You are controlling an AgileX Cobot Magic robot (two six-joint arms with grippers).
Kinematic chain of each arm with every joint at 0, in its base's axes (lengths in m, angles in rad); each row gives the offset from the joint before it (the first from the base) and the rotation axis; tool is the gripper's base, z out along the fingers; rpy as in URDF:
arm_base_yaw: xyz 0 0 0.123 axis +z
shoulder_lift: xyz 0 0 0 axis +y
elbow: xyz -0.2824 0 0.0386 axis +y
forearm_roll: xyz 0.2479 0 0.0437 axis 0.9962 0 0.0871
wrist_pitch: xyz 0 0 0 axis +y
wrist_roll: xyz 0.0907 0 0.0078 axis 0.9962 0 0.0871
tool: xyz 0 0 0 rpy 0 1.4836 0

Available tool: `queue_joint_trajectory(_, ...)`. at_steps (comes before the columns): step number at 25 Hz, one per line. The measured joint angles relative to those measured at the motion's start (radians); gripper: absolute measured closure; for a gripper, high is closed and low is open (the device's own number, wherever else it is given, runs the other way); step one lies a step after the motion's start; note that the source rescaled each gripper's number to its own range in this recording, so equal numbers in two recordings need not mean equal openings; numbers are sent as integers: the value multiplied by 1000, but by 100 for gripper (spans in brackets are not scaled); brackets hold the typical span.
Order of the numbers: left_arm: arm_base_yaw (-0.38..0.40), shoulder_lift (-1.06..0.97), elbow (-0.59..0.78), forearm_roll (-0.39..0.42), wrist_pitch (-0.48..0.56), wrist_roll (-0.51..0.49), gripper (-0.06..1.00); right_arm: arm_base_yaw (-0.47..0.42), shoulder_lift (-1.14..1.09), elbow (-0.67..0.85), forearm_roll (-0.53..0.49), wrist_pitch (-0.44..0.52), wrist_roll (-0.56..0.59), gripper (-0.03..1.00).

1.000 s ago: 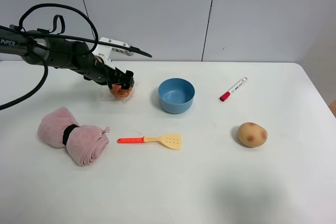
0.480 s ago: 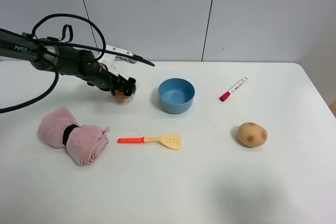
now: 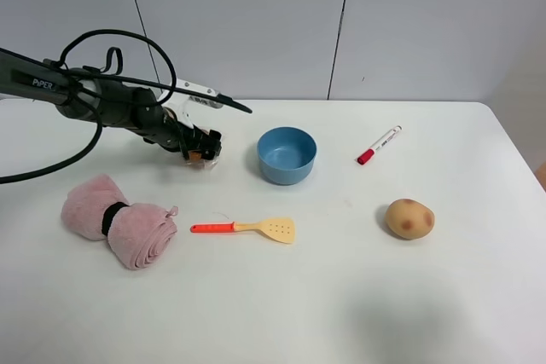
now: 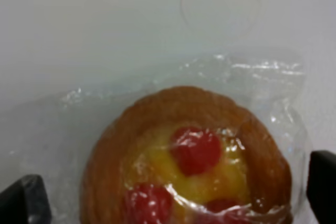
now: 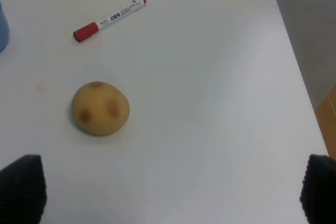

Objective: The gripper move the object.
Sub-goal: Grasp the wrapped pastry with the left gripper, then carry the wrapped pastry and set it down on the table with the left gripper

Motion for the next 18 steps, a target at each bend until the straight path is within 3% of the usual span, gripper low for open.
queue_joint_trajectory(4,0,11,0,1,-5,0,26,0,0,0,0,0,0,-3)
queue_joint_trajectory(7,0,11,0,1,-6,0,47,0,0,0,0,0,0,-3)
queue_joint_trajectory(11,0,11,0,1,-8,0,93,0,0,0,0,0,0,-3)
queue_joint_trajectory(18,0,0,-1,1,18,0,94,0,0,0,0,0,0,-3)
